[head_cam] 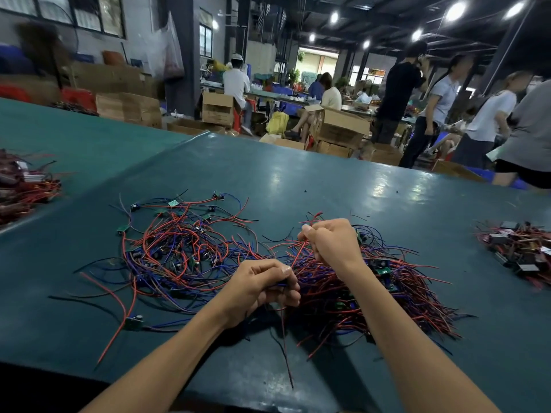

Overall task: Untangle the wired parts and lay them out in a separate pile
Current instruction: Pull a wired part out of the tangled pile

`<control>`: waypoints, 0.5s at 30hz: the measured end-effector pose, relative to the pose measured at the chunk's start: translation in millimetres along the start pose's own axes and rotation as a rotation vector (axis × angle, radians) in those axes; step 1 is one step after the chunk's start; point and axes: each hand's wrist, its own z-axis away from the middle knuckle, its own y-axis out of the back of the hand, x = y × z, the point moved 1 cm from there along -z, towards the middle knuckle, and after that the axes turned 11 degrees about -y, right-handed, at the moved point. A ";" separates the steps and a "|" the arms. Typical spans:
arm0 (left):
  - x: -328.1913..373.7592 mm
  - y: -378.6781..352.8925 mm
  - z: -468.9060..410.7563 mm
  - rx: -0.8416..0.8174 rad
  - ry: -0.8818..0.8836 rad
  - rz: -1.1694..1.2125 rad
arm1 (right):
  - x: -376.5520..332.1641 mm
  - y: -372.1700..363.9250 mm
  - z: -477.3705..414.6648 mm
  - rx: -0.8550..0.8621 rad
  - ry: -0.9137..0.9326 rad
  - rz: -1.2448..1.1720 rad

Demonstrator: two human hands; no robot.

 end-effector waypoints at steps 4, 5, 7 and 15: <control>0.8 2.7 -0.9 0.016 -0.010 -0.003 | -1.8 -10.4 -10.8 0.033 0.038 0.069; 0.3 2.3 0.7 0.008 -0.003 -0.001 | -2.1 -9.4 -14.4 0.071 0.051 0.099; 0.0 1.9 6.1 -0.038 0.021 -0.001 | -2.2 -1.6 -25.5 0.162 0.075 0.159; 6.1 -0.3 6.3 0.022 0.067 0.241 | -10.1 33.0 -34.1 0.255 0.080 0.018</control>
